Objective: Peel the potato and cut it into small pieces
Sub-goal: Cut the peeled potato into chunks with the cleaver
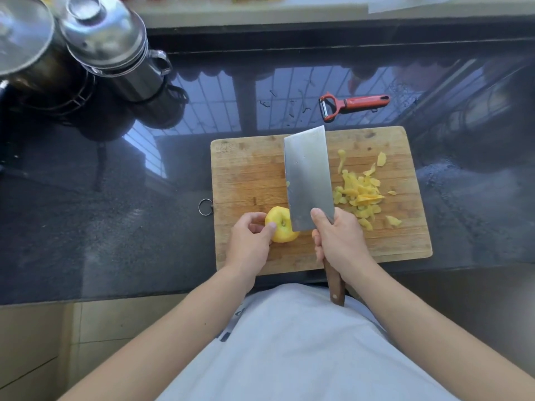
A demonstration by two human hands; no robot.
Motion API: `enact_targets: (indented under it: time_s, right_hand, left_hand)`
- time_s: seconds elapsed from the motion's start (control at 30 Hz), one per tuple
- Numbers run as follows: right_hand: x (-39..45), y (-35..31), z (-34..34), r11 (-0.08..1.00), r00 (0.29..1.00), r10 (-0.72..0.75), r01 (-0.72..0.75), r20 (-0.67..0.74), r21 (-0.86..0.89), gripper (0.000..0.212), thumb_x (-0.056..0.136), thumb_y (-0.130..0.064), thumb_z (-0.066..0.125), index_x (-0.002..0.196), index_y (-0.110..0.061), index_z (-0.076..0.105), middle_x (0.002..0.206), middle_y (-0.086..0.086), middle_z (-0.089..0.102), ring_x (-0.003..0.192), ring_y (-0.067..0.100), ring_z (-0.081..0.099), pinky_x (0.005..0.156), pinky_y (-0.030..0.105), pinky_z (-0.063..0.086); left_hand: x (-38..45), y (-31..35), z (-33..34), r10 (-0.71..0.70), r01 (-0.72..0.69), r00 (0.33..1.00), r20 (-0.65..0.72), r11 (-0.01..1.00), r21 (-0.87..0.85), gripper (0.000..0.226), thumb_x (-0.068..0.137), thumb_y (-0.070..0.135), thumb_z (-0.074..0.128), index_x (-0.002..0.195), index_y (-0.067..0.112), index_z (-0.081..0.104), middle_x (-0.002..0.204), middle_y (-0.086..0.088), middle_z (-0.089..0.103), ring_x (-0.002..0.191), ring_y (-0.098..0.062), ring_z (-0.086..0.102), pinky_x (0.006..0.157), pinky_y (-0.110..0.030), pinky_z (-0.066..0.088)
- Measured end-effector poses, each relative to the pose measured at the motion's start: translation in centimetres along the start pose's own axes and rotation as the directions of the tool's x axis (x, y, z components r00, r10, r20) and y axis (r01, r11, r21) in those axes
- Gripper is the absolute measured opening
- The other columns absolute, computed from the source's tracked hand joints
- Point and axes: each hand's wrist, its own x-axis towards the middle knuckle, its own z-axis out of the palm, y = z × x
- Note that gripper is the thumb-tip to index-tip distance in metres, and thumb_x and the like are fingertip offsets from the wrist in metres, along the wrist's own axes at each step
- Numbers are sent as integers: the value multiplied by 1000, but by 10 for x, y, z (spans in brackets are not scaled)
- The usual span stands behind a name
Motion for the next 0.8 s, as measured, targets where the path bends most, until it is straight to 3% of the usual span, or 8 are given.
enact_targets:
  time_s: [0.33, 0.57, 0.8]
  right_hand:
    - [-1, 4, 14, 999, 998, -43, 42, -42, -32, 37, 103, -33, 49, 88, 0, 56, 58, 4, 57, 41, 19, 54, 44, 32, 47]
    - [-1, 7, 20, 987, 992, -80, 64, -103, -144, 40, 95, -50, 46, 77, -15, 55, 68, 9, 64, 58, 31, 65, 58, 48, 58]
    - [0, 4, 17, 1000, 999, -10, 11, -41, 7, 32, 103, -30, 51, 85, -5, 56, 58, 5, 56, 40, 19, 52, 44, 31, 44]
  left_hand:
    - [0, 0, 3, -2, 2, 1000, -26, 1000, 17, 11, 100, 31, 69, 109, 34, 65, 107, -3, 70, 98, -22, 69, 89, -46, 61]
    - [2, -2, 4, 14, -13, 1000, -27, 999, 29, 9, 99, 32, 70, 105, 34, 65, 104, -3, 71, 98, -25, 69, 90, -49, 60]
    - [3, 0, 3, 3, -2, 1000, -12, 999, 50, 9, 100, 31, 68, 107, 33, 63, 106, -2, 70, 98, -22, 69, 93, -48, 59]
